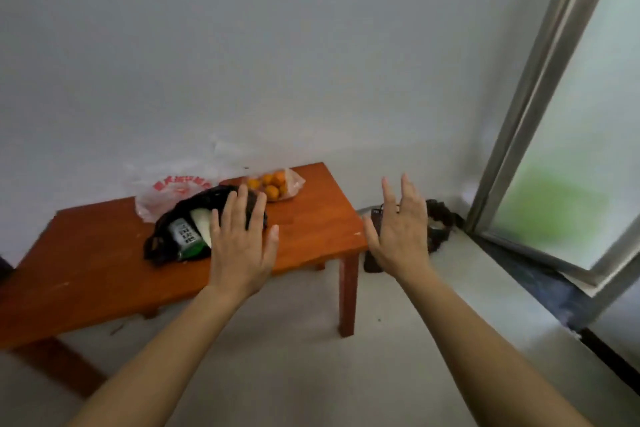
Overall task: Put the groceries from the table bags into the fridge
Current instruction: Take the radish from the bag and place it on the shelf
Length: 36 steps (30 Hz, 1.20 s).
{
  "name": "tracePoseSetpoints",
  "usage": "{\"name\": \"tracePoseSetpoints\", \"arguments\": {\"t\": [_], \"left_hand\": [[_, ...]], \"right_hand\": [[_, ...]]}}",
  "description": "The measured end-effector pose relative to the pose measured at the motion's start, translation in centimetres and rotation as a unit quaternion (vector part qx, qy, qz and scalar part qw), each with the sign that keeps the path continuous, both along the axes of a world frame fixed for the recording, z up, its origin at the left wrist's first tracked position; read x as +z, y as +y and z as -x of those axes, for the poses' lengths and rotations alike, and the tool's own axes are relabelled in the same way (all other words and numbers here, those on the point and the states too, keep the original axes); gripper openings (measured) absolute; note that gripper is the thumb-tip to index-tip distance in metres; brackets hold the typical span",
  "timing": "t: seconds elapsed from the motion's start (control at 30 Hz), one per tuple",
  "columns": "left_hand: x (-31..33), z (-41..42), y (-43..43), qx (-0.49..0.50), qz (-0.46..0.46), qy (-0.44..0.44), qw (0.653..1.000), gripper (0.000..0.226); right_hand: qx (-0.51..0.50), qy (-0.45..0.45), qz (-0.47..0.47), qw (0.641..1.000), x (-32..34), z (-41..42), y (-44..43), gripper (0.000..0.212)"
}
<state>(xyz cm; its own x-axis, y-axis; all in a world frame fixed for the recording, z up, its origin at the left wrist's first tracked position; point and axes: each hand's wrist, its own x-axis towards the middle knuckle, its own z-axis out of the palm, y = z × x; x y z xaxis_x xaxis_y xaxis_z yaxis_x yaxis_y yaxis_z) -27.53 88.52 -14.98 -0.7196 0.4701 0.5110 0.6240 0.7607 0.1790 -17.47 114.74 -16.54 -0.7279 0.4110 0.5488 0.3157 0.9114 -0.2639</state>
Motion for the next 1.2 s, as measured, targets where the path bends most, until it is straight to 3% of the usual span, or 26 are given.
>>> {"name": "tracePoseSetpoints", "arguments": {"t": [0.23,0.37,0.6,0.87,1.1,1.2], "left_hand": [[-0.7,12.9,-5.6,0.158,0.072,-0.072,0.982,0.070],[-0.7,18.8,-9.2,0.216,0.112,-0.096,0.965,0.062],[-6.3,24.6,-13.8,0.263,0.116,-0.194,0.938,0.061],[-15.5,36.2,-15.9,0.151,0.180,-0.303,0.924,0.059],[-22.2,46.5,-18.3,-0.001,0.267,-0.368,0.891,0.057],[-24.4,48.9,-18.5,-0.045,0.283,-0.391,0.875,0.057]], "right_hand": [[0.127,-0.020,0.061,0.990,-1.0,18.8,-3.7,0.074],[0.219,-0.041,0.070,0.972,-0.3,28.0,-6.9,0.064],[0.320,-0.218,0.095,0.917,-5.0,37.8,-14.1,0.063],[0.301,-0.381,0.130,0.864,-13.1,46.7,-19.1,0.065],[0.169,-0.468,0.210,0.841,-18.7,52.3,-23.8,0.068],[0.114,-0.482,0.223,0.840,-20.8,53.7,-25.8,0.082]]}}
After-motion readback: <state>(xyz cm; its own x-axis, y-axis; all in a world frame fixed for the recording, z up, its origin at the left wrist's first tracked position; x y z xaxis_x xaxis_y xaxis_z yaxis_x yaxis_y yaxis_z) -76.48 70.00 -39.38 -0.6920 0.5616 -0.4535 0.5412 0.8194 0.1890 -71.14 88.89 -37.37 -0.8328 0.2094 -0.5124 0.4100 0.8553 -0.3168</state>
